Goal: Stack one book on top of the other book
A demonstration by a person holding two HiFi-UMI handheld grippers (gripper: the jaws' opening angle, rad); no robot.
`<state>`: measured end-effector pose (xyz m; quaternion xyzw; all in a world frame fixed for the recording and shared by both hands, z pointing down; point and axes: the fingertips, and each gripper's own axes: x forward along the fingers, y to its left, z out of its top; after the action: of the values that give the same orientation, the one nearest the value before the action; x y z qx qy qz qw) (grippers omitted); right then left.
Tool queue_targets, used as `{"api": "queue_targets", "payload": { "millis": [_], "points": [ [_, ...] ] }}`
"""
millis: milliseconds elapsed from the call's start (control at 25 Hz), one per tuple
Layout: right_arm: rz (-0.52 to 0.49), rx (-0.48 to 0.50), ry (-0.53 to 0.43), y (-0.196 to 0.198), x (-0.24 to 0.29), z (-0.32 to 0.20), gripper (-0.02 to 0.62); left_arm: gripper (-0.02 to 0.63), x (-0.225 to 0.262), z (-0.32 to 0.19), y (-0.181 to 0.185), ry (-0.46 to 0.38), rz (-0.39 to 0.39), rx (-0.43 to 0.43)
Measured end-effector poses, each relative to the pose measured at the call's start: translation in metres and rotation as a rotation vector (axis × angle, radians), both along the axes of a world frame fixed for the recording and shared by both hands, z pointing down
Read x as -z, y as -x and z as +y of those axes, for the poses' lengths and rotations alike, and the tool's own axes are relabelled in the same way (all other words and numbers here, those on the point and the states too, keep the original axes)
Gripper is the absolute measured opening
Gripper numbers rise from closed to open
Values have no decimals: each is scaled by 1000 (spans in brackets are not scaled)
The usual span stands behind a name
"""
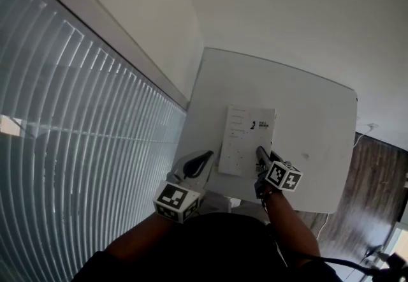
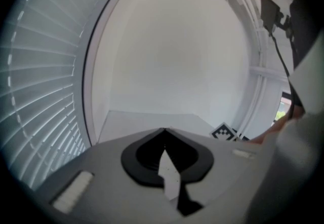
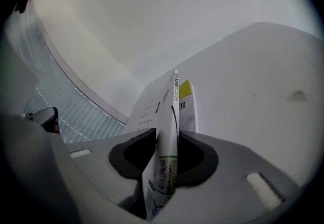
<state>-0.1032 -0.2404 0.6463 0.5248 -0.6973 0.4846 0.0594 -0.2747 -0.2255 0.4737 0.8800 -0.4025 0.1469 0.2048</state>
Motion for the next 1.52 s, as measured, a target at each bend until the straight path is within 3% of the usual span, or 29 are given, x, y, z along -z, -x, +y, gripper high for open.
{"api": "queue_targets", "payload": {
  "millis": [120,280,600,840,1280,1520],
  "points": [
    [30,32,10,1,-7,2,136,6,-3,-1,-1,-1,1,0],
    [73,66,28,2,-24,5,228,6,-18,-2,-1,-3,9,0],
    [105,123,35,7,-29,9,315,6,-20,-2,-10,-11,14,-10],
    [159,127,43,8,-7,8,388,6,8,-8,-7,-20,2,-14],
    [189,161,-30,5,0,5,390,6,3,-15,-18,-53,27,-25],
    [198,205,-63,15,16,2,390,6,10,-28,-11,-36,73,34]
  ]
}}
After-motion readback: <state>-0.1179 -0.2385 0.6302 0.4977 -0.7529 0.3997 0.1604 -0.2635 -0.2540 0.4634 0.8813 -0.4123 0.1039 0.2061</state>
